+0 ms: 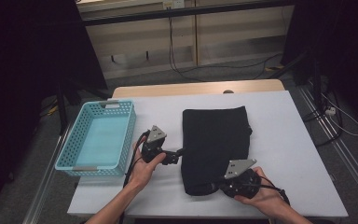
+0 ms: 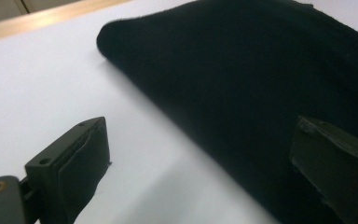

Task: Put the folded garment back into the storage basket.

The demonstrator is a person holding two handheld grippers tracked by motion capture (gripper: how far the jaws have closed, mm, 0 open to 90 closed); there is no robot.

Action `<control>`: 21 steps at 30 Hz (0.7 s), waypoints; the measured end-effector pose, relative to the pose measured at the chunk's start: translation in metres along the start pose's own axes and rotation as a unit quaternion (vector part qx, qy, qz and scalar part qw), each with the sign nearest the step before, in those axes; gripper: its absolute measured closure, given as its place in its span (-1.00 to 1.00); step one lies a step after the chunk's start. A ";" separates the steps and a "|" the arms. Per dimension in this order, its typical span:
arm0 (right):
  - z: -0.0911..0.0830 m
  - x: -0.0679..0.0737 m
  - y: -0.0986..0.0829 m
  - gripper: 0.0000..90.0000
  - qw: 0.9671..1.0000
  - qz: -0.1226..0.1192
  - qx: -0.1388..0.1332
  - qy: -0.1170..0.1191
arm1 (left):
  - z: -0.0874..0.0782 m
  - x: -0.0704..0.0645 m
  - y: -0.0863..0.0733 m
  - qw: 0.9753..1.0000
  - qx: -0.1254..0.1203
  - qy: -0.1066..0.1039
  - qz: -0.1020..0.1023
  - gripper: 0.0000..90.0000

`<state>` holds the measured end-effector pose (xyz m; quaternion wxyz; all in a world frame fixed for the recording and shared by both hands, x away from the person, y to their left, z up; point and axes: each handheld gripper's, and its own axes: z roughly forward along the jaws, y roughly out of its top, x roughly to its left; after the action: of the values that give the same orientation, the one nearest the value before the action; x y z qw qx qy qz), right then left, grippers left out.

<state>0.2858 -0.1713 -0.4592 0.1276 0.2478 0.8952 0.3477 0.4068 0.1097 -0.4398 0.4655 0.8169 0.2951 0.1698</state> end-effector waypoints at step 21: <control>-0.001 -0.007 0.000 0.64 1.000 0.011 -0.005 0.023 | 0.051 0.027 0.045 0.999 -0.008 0.037 -0.012 -0.75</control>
<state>0.2910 -0.1758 -0.4584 0.1046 0.2492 0.8933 0.3592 0.4702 0.0757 -0.4269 0.4627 0.8030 0.3202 0.1962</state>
